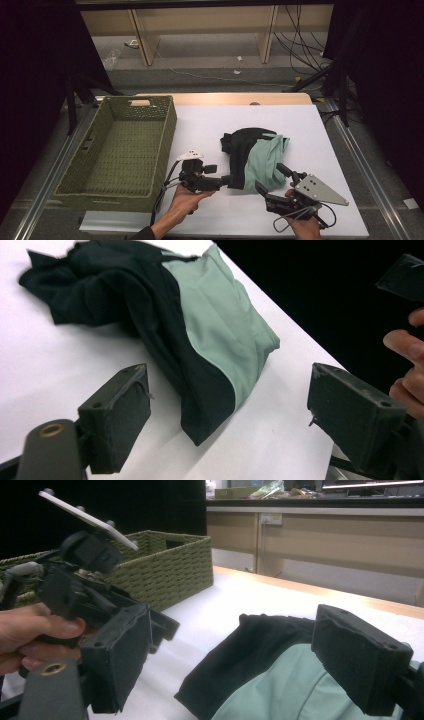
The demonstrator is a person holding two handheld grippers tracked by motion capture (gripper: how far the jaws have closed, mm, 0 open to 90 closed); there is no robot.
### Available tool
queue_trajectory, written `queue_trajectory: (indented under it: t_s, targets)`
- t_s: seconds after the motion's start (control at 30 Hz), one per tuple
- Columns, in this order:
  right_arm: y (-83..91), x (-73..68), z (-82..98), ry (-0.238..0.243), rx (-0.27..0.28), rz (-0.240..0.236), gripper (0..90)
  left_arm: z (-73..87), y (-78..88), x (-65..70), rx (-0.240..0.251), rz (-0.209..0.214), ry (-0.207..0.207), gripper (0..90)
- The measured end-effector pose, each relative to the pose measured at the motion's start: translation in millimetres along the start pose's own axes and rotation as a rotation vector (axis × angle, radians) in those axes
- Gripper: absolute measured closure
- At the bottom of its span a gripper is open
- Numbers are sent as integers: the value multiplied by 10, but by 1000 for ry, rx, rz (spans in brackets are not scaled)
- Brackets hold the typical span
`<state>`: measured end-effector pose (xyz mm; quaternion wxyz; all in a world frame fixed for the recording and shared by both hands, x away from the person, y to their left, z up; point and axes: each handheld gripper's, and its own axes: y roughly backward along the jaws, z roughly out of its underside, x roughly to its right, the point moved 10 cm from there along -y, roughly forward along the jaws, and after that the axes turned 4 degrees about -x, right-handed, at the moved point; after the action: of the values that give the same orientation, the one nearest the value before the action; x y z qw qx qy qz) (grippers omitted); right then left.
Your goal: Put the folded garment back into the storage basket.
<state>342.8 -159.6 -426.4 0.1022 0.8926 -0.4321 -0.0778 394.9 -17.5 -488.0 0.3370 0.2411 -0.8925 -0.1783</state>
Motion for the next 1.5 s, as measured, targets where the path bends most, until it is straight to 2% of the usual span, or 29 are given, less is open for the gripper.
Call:
queue_trajectory:
  t_s: [0.2,0.3,0.43,0.63,0.83,1.5]
  targets:
    - [5,2,-1,-2,0,0,173,-17,-93,-33,-35,8,40,166]
    - [3,2,0,-1,-1,-1,174,-28,-141,-36,-49,23,80,166]
    - [2,-1,-1,2,0,0,174,-48,-170,-55,-54,18,82,167]
    - [4,0,-3,0,0,-2,174,-56,-226,-125,-68,9,109,167]
    - [3,-1,-2,1,-1,-2,174,-66,-275,-190,-82,-2,114,169]
    - [4,0,-2,-1,-2,-3,174,-131,-503,-224,-125,-22,125,172]
